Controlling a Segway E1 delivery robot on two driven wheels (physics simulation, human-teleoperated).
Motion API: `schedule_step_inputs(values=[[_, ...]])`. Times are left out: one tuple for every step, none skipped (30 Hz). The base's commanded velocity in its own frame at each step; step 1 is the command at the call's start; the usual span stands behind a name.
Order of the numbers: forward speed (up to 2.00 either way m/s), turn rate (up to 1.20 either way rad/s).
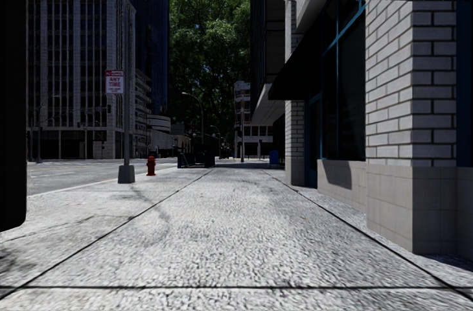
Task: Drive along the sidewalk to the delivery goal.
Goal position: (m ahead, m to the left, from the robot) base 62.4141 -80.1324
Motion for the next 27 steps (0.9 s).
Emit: schedule_step_inputs(values=[[2.00,0.00],[2.00,0.00],[2.00,0.00],[2.00,0.00],[2.00,0.00],[2.00,0.00],[2.00,0.00],[2.00,0.00],[2.00,0.00],[2.00,0.00],[2.00,0.00],[2.00,0.00],[2.00,0.00],[2.00,0.00],[2.00,0.00],[2.00,0.00],[2.00,0.00],[2.00,0.00],[2.00,0.00],[2.00,0.00],[2.00,0.00],[2.00,0.00],[2.00,0.00],[2.00,0.00],[2.00,0.00],[2.00,0.00],[2.00,0.00]])
